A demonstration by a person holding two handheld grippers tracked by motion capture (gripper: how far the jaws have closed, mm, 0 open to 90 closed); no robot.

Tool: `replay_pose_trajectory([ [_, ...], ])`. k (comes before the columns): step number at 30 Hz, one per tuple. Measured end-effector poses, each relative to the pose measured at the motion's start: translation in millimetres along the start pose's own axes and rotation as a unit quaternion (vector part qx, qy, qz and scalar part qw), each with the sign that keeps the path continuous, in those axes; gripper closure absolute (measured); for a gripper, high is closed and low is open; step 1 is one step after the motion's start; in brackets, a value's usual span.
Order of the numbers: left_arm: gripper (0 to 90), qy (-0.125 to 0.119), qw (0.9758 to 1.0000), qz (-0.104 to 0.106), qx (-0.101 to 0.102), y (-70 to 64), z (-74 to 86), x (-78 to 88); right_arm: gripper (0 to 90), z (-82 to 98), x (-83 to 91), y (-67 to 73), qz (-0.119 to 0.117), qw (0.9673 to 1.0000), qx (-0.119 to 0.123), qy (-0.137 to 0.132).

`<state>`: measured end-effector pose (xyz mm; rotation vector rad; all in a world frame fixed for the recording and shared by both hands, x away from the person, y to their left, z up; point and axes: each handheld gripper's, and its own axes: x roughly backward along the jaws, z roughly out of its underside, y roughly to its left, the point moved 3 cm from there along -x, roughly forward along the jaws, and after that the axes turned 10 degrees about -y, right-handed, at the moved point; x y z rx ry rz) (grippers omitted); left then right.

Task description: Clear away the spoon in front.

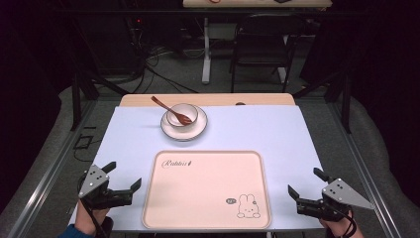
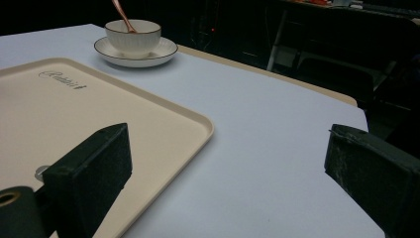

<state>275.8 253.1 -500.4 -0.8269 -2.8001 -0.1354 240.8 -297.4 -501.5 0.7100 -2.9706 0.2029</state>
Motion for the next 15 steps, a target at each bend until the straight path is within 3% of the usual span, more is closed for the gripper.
replay_pose_trajectory([
  [9,0.1,-0.003,0.9999,-0.006,0.015,2.5,-2.4,-9.9,3.6,0.3,-0.4,-0.3,0.0,1.0,-0.002,0.001],
  [15,0.1,-0.002,1.0,-0.001,0.01,0.0,-5.3,-22.2,3.7,0.3,-0.5,-0.1,-0.001,1.0,-0.002,0.002],
])
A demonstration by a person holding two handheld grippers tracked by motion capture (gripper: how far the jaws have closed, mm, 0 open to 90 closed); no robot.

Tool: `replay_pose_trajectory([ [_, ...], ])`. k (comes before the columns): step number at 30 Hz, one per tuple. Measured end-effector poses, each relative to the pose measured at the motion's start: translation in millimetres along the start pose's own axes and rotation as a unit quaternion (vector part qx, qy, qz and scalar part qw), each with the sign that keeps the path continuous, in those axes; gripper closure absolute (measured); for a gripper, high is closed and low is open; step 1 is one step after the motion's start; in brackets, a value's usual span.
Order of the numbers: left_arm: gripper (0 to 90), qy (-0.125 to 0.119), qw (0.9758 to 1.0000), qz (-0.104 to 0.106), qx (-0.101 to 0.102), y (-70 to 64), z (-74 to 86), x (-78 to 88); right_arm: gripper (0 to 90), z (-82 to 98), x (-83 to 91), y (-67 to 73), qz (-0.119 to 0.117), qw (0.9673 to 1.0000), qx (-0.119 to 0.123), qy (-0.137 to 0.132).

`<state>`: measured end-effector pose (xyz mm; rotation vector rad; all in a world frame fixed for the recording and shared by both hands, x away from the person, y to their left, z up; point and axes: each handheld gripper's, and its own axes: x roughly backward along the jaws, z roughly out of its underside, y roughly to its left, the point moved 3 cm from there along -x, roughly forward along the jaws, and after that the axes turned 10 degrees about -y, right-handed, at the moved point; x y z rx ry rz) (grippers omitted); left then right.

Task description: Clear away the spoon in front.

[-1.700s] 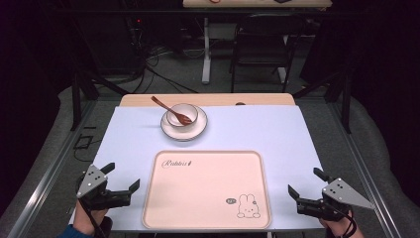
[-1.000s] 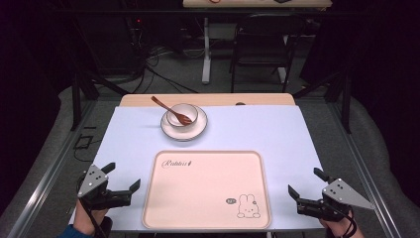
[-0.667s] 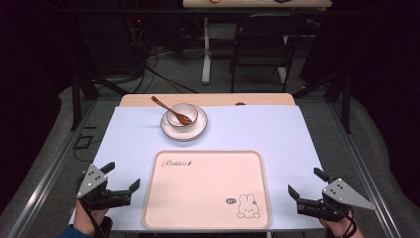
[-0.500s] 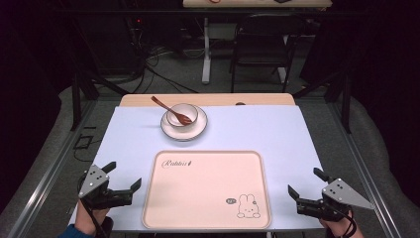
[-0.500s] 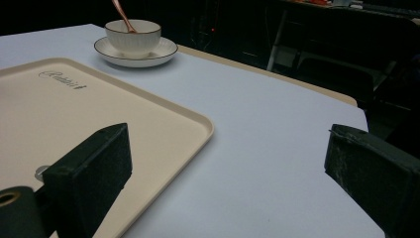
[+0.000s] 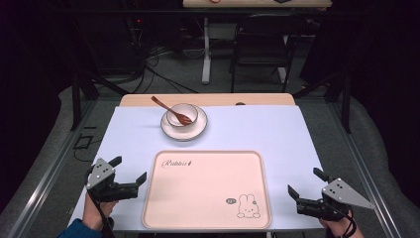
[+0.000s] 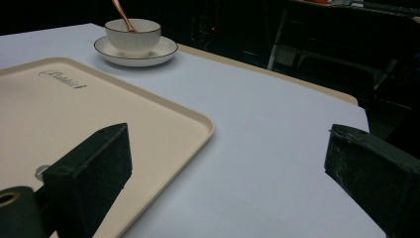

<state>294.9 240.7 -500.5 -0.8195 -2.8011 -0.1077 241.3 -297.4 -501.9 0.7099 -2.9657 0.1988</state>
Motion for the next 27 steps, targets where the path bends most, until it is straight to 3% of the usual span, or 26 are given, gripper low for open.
replay_pose_trajectory([
  [8,0.0,0.003,0.9999,0.007,-0.014,-4.3,-4.1,-17.2,3.6,0.1,0.2,-0.3,0.0,1.0,0.0,-0.001],
  [27,0.0,-0.008,0.9998,0.008,-0.015,-1.5,-12.5,-52.7,3.6,0.1,0.3,-0.1,0.0,1.0,-0.001,-0.001],
])
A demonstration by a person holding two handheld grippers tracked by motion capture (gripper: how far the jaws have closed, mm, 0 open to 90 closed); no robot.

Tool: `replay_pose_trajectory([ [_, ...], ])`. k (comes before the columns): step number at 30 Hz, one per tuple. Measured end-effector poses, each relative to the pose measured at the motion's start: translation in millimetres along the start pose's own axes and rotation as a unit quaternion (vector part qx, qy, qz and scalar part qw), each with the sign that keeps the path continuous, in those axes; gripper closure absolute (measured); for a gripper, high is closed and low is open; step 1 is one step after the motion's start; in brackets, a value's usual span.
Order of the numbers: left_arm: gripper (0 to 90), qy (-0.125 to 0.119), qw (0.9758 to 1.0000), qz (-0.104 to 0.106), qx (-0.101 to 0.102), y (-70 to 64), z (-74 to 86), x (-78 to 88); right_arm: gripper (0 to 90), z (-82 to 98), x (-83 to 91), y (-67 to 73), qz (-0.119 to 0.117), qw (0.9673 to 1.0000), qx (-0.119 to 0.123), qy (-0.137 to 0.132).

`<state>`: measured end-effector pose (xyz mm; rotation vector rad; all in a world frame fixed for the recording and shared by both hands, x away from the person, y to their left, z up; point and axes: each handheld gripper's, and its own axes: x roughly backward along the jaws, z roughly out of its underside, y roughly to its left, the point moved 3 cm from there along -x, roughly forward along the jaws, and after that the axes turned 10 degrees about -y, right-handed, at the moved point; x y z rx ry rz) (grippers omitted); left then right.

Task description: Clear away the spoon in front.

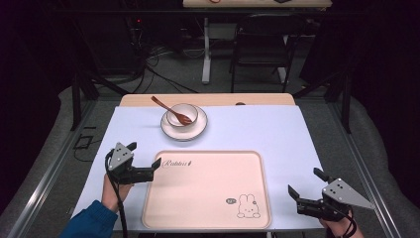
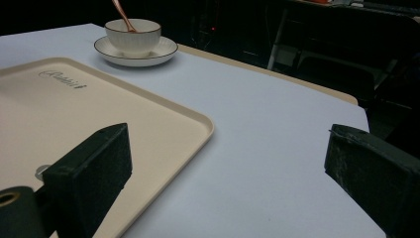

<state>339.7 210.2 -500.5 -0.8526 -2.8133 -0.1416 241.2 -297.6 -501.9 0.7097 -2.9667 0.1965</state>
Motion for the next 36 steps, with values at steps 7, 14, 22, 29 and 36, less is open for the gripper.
replay_pose_trajectory([
  [7,0.0,0.004,1.0,0.001,-0.002,1.3,0.4,-12.4,3.6,0.0,0.1,-0.3,0.0,1.0,0.0,0.0],
  [14,0.1,0.006,1.0,0.001,-0.001,3.3,0.0,-21.7,3.6,0.1,0.5,-0.2,0.0,1.0,0.0,-0.001],
  [22,0.1,-0.002,1.0,-0.002,0.007,6.7,-2.4,-31.7,3.6,-0.1,0.7,-0.1,0.0,1.0,0.001,-0.001],
  [29,0.1,0.007,0.9999,-0.007,0.006,11.2,-3.4,-46.1,3.7,0.0,0.7,-0.2,0.001,1.0,0.001,-0.002],
  [36,0.1,0.006,0.9997,-0.022,0.009,17.8,-5.5,-58.9,3.7,-0.1,1.1,0.0,0.001,1.0,0.001,-0.002],
])
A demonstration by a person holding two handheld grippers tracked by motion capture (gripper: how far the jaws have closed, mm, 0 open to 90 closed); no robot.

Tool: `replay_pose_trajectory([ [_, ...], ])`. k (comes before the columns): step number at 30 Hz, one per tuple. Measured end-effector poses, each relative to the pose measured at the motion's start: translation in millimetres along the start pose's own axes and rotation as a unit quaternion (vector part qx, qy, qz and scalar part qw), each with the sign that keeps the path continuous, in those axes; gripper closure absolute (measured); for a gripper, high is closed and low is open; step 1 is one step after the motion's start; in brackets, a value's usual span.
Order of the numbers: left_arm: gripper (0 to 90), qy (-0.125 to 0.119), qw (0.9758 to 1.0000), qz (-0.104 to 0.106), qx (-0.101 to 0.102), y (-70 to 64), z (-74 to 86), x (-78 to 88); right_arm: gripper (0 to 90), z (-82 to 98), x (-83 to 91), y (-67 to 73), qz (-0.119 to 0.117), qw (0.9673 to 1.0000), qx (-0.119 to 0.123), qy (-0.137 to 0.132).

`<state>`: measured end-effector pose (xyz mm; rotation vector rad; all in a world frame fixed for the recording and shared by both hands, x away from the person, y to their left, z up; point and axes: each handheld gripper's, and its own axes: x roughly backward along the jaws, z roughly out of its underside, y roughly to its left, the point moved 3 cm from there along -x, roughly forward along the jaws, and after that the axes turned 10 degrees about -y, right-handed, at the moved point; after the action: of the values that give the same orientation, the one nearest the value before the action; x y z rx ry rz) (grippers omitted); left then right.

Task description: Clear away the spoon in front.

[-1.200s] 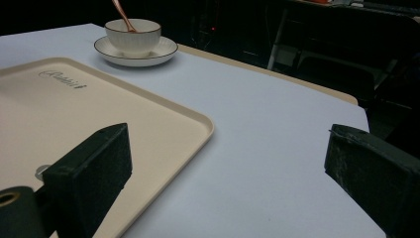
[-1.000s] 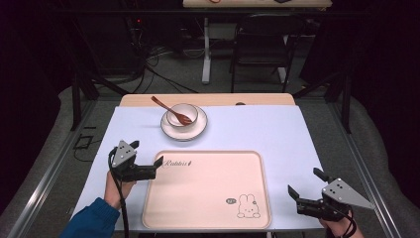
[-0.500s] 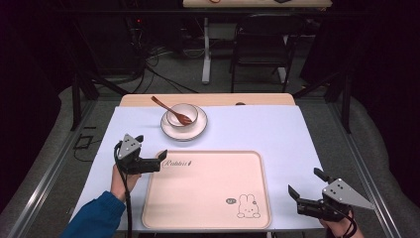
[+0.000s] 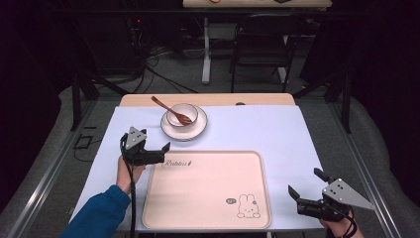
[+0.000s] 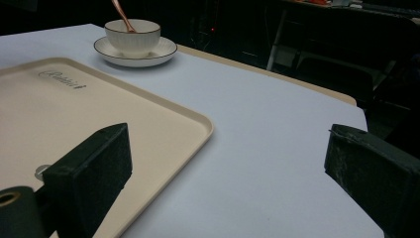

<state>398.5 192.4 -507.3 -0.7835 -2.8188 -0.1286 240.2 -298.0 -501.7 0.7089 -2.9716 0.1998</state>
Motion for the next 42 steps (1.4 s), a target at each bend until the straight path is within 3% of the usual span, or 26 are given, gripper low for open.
replay_pose_trajectory([
  [9,0.1,-0.001,0.9998,-0.019,0.001,11.0,-4.7,-24.9,3.7,0.3,0.0,-0.2,0.001,1.0,0.001,0.001],
  [18,0.0,-0.005,0.9995,-0.033,0.0,14.2,-12.4,-37.2,3.7,0.2,0.1,0.0,0.0,1.0,0.003,0.001],
  [22,0.1,-0.012,0.999,-0.035,0.025,20.0,-18.2,-43.5,3.7,0.1,0.4,0.0,0.0,1.0,0.003,0.0],
  [31,0.0,-0.006,0.9961,-0.069,0.055,36.7,-25.4,-58.5,3.7,0.1,0.8,0.4,0.0,1.0,0.004,-0.002],
  [38,0.0,0.004,0.9932,-0.068,0.095,48.0,-20.5,-74.5,3.7,0.1,0.6,0.1,-0.001,1.0,0.004,-0.001],
  [42,0.0,0.001,0.9914,-0.077,0.106,54.5,-20.5,-81.5,3.7,0.1,0.6,0.0,-0.001,1.0,0.003,-0.002],
])
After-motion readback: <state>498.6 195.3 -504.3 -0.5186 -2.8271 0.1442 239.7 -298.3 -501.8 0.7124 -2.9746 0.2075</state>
